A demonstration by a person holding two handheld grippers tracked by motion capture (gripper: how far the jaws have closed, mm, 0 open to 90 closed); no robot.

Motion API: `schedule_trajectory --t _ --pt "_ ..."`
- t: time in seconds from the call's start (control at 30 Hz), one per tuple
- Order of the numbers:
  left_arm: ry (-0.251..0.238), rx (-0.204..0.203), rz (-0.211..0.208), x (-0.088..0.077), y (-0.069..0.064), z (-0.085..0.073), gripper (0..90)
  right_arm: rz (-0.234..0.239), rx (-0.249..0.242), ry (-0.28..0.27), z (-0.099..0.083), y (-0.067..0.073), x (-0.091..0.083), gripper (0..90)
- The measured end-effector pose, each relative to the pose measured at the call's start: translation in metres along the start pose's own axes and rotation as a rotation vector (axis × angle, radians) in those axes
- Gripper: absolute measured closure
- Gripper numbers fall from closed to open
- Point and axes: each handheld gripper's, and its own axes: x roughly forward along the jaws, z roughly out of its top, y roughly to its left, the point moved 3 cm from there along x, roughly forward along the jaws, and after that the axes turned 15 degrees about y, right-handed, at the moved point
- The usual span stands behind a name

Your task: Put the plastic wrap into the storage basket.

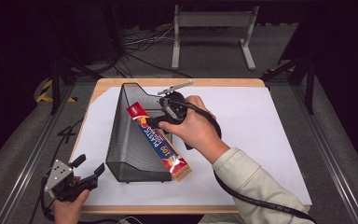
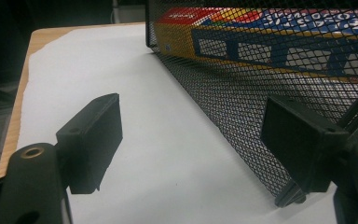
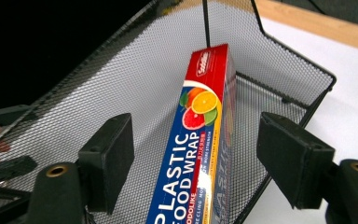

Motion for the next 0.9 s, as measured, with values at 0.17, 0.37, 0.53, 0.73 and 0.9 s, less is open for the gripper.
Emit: schedule_trajectory --t 0.17,0.37,0.53,0.73,0.9 --pt "0.006 0.001 -0.005 0.002 -0.001 0.0 21.3 -0.014 -0.022 -0.015 -0.011 -0.009 -0.013 27.4" --pt "0.011 0.005 -0.007 0.002 -0.001 0.0 21.1 -0.031 -0.035 -0.048 -0.028 -0.028 -0.035 26.4" --pt "0.014 0.003 -0.004 0.003 -0.002 0.001 21.0 -0.036 -0.041 -0.069 -0.045 -0.047 -0.053 24.4" --pt "0.025 0.006 -0.004 0.004 -0.002 0.0 20.7 -0.046 -0.031 -0.092 -0.063 -0.066 -0.071 24.4" --pt "0.025 0.003 0.0 0.003 -0.002 0.0 20.6 -0.065 -0.04 -0.113 -0.087 -0.091 -0.087 23.2"
